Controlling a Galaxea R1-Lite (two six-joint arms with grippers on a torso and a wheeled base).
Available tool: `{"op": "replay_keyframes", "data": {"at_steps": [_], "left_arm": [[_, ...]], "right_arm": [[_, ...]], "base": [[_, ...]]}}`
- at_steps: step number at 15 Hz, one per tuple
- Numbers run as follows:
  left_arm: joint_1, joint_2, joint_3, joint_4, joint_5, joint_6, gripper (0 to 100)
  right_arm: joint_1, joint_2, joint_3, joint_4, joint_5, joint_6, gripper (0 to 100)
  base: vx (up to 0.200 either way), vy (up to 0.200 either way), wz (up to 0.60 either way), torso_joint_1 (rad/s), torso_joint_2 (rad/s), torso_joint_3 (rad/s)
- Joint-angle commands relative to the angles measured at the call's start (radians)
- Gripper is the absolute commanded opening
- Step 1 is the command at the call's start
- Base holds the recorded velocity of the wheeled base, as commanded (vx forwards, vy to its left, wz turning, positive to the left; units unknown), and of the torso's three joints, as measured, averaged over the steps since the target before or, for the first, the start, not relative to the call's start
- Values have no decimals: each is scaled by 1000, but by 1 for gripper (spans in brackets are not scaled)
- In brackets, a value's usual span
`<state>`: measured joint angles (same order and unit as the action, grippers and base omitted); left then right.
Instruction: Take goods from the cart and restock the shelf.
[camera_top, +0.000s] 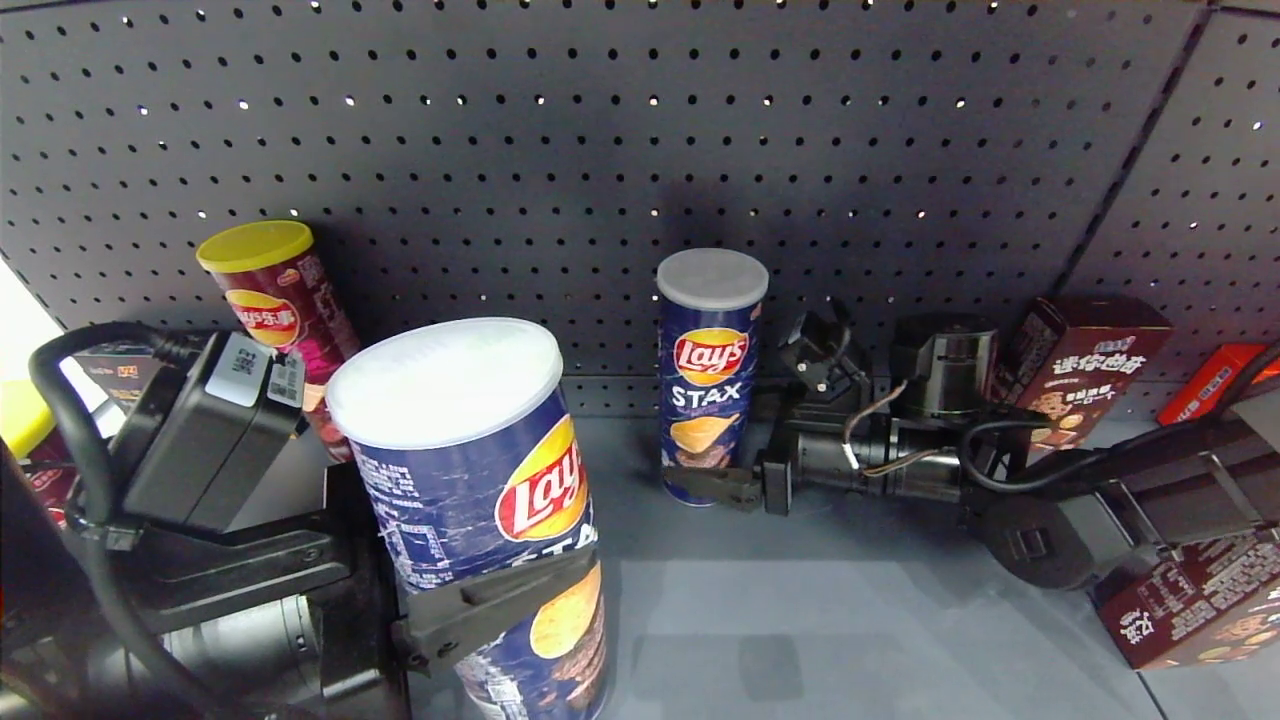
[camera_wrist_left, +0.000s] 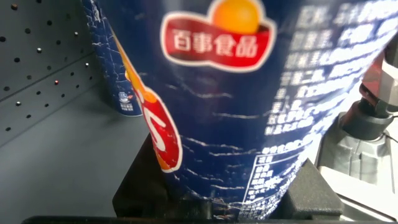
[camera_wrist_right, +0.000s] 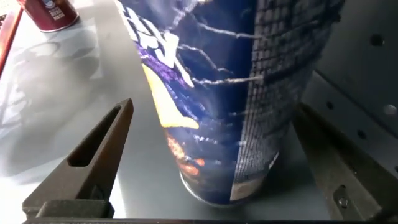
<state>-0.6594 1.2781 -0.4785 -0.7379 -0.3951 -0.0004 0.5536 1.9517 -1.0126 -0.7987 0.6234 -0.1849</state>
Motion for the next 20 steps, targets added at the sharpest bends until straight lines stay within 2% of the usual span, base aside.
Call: {"op": "replay_keyframes", "data": {"at_steps": [1, 2, 3, 11, 14, 20], "left_arm": [[0, 1, 0, 0, -1, -1, 0], [0, 1, 0, -2, -1, -1, 0], [1, 1, 0, -2, -1, -1, 0], [1, 0, 1, -2, 1, -1, 0], [1, 0, 1, -2, 1, -3, 0], [6, -3, -11, 0, 1, -20, 0]], "right_arm": [[2, 19, -9, -2, 7, -2, 100], [3, 18, -12, 0, -5, -1, 100], [2, 13, -8, 0, -14, -1, 0], [9, -56, 43, 7, -34, -1, 0], [60, -154, 112, 4, -128, 2, 0], [190, -326, 315, 0, -218, 8, 0]], "base": [[0, 0, 0, 0, 0, 0], [0, 0, 0, 0, 0, 0], [0, 0, 0, 0, 0, 0], [0, 0, 0, 0, 0, 0], [0, 0, 0, 0, 0, 0], [0, 0, 0, 0, 0, 0]]}}
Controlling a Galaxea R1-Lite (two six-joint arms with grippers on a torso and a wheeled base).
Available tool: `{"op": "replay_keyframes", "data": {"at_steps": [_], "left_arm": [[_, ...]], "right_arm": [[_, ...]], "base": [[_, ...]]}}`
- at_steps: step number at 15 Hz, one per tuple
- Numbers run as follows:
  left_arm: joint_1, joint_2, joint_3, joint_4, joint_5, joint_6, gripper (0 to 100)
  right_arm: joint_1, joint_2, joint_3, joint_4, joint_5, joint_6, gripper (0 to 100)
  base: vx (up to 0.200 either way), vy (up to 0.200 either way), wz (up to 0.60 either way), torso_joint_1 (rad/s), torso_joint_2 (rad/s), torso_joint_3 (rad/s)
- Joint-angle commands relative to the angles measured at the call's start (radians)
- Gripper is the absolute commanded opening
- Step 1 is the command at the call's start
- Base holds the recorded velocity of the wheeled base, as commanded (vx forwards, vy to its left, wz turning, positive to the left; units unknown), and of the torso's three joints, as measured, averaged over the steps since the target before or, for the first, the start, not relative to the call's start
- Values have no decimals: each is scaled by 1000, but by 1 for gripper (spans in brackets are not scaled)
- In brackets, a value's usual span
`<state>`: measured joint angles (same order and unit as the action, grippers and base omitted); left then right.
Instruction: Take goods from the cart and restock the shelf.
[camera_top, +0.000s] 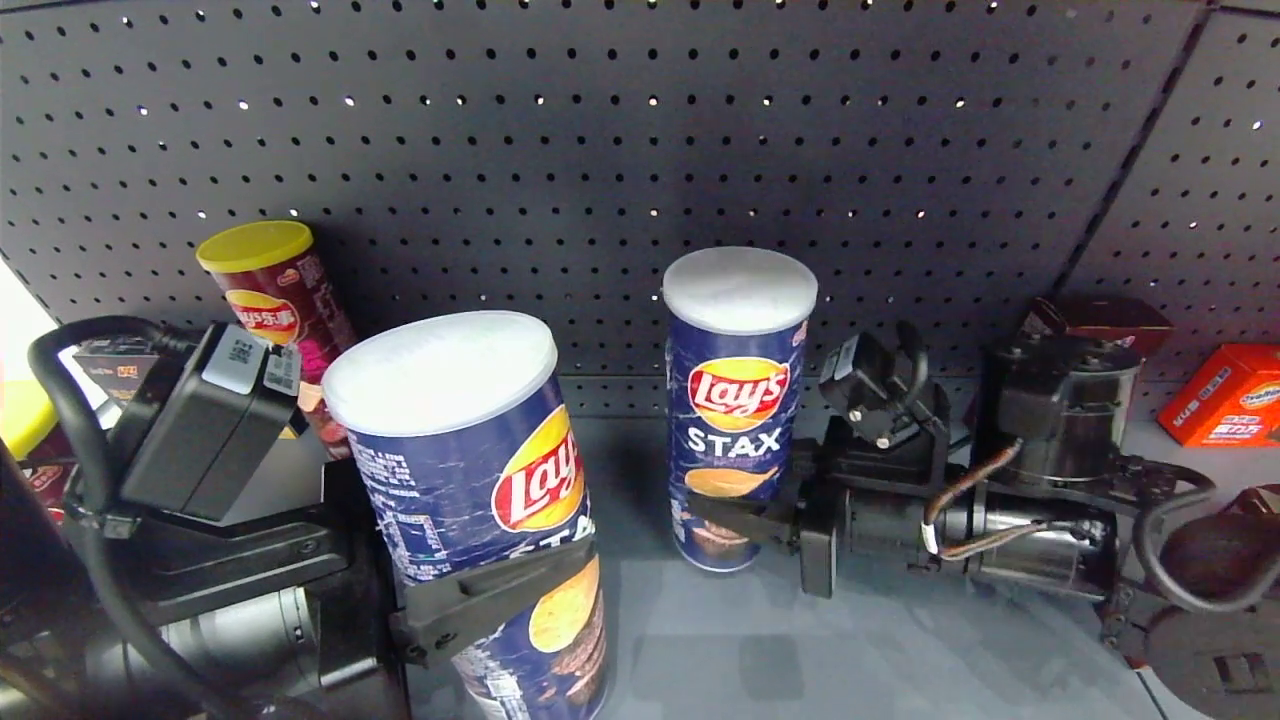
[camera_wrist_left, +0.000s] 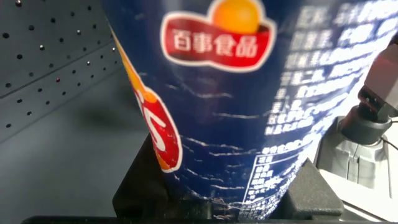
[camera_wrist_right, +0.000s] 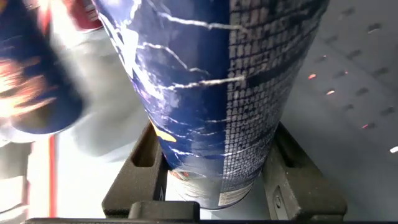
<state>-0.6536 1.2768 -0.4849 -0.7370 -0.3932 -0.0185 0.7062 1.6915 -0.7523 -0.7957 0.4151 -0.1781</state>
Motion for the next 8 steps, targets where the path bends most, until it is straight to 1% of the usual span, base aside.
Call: {"op": "replay_keyframes", "data": {"at_steps": [1, 2, 5, 7, 8], "left_arm": [[0, -8, -14, -1, -3, -8, 0], [-4, -14, -23, 1, -3, -14, 0], [-6, -14, -37, 1, -1, -15, 0], [-1, -14, -35, 1, 0, -15, 0], [0, -14, -35, 1, 0, -15, 0]], "right_arm": [[56, -76, 82, -5, -15, 3, 0], [70, -81, 102, -10, -15, 3, 0], [82, -53, 149, -94, -16, 5, 0], [99, -21, 179, -168, -16, 37, 0], [105, -12, 185, -183, -18, 52, 0]], "base": [[0, 0, 0, 0, 0, 0], [0, 0, 0, 0, 0, 0], [0, 0, 0, 0, 0, 0], [0, 0, 0, 0, 0, 0], [0, 0, 0, 0, 0, 0]]}}
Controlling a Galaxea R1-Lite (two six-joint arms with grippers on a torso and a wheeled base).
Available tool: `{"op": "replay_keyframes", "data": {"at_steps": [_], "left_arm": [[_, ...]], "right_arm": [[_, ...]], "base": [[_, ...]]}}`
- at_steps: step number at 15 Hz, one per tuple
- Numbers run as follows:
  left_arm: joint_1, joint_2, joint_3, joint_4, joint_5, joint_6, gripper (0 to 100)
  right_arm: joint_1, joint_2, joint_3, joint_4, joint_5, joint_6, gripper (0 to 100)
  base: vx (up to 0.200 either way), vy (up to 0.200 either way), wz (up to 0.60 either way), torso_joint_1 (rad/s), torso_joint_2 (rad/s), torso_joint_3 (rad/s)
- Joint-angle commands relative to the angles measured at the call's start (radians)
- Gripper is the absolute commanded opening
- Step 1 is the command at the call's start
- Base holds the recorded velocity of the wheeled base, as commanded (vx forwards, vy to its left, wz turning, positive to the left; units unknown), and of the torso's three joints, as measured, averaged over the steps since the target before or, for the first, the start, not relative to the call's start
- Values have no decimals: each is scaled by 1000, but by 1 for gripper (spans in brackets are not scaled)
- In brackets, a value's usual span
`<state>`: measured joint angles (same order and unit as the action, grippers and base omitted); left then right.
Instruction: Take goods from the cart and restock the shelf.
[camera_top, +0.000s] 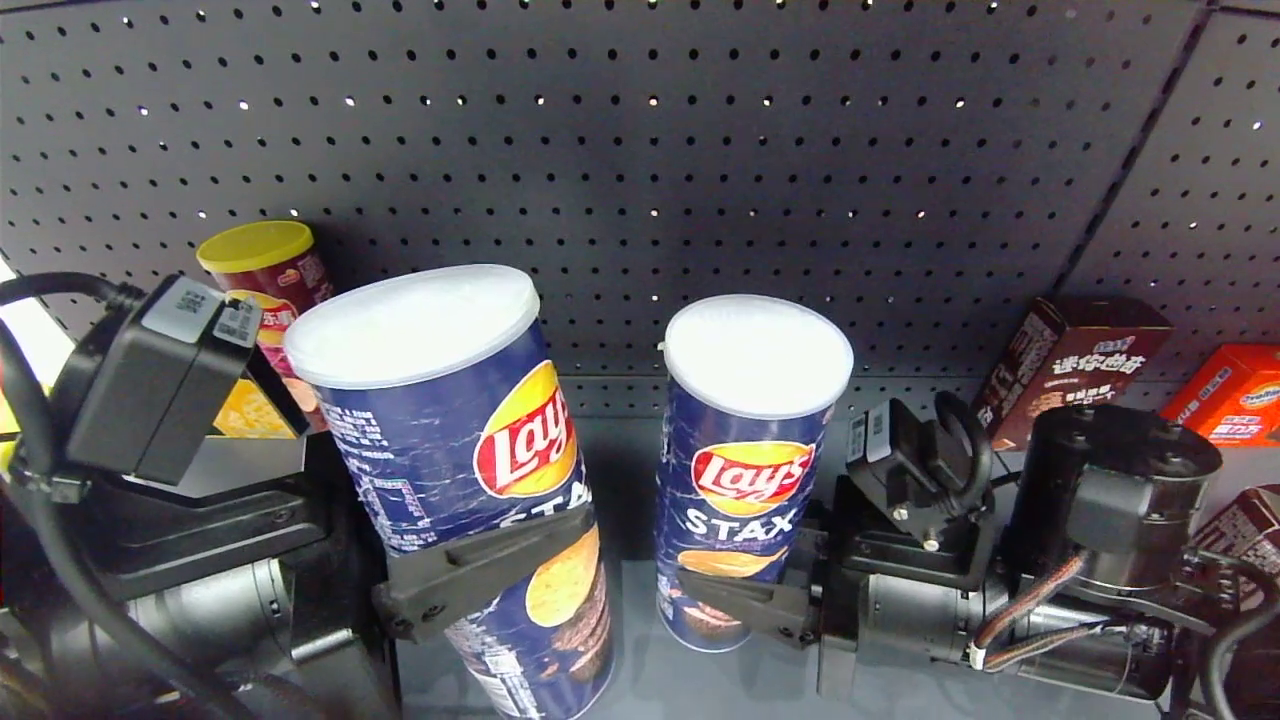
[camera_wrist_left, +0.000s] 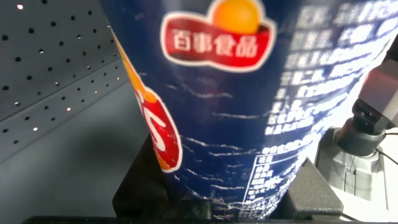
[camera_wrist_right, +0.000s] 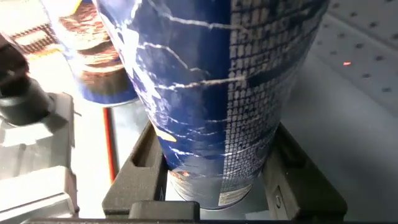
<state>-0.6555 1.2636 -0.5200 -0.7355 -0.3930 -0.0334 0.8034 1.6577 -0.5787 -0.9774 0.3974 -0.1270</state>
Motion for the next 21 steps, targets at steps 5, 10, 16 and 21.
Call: {"op": "replay_keyframes", "data": {"at_steps": [5, 10, 16, 21], "left_arm": [[22, 0, 2, -1, -1, -22, 0], [25, -1, 8, -1, 0, -26, 0], [31, 0, 9, -2, -1, -26, 0], [31, -1, 9, -2, 0, -26, 0]], "right_arm": [[13, 82, 71, -93, -25, 4, 0], [16, 83, 86, -99, -31, 6, 0], [34, 74, 132, -129, -31, 6, 0], [34, 63, 149, -135, -32, 6, 100]], "base": [[0, 0, 0, 0, 0, 0], [0, 0, 0, 0, 0, 0], [0, 0, 0, 0, 0, 0], [0, 0, 0, 0, 0, 0]]}}
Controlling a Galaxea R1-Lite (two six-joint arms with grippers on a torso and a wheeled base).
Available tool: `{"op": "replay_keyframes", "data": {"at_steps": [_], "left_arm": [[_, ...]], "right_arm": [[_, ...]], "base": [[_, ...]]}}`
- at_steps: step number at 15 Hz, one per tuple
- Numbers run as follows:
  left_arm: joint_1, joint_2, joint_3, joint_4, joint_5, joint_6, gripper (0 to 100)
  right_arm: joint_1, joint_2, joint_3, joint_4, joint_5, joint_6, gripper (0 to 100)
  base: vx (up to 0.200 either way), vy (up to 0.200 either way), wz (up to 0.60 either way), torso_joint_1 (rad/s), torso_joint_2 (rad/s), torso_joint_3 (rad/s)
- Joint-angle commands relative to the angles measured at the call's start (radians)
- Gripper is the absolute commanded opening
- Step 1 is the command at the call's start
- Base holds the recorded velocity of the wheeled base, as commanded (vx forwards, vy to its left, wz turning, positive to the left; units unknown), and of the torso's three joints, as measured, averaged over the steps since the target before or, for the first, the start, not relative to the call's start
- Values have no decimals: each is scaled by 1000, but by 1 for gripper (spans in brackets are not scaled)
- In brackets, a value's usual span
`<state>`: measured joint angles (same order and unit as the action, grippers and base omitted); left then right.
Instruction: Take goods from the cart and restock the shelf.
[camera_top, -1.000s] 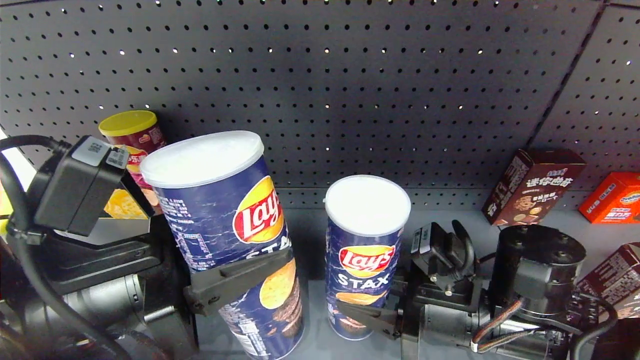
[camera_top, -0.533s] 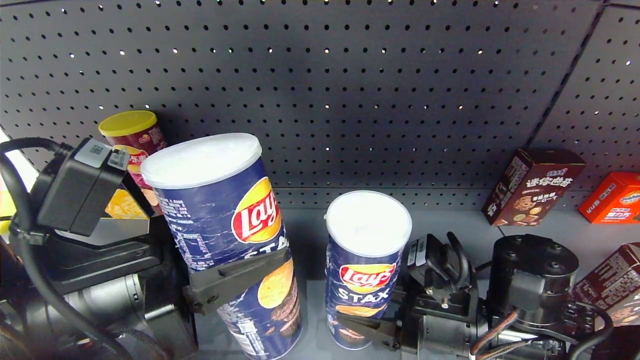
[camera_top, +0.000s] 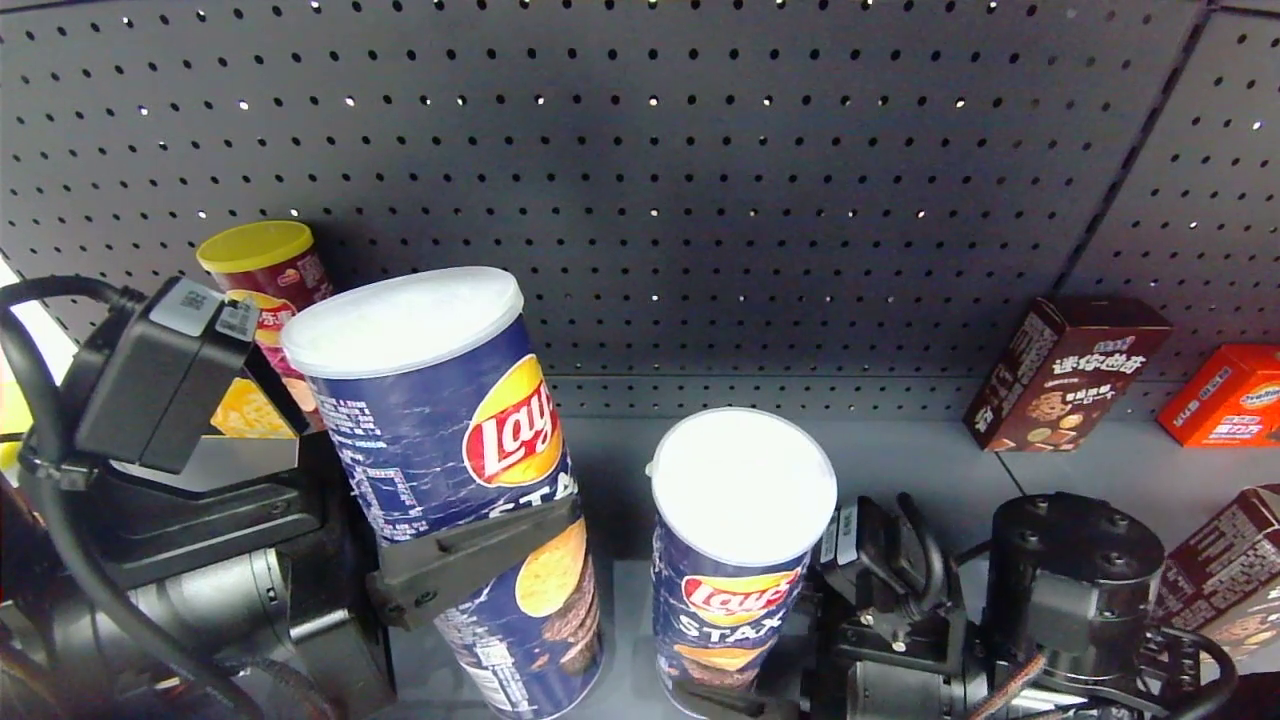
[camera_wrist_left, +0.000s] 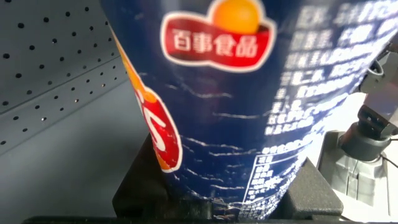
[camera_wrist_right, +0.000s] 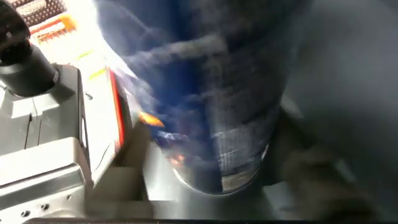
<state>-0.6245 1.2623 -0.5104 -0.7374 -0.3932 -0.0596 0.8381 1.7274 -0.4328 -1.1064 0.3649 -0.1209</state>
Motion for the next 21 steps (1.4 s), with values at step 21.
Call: {"op": "replay_keyframes", "data": {"at_steps": [21], "left_arm": [[-23, -3, 33, -2, 8, 6, 0]], "right_arm": [[358, -755, 378, 252, -661, -3, 100]], "base": [[0, 0, 0, 0, 0, 0]]}}
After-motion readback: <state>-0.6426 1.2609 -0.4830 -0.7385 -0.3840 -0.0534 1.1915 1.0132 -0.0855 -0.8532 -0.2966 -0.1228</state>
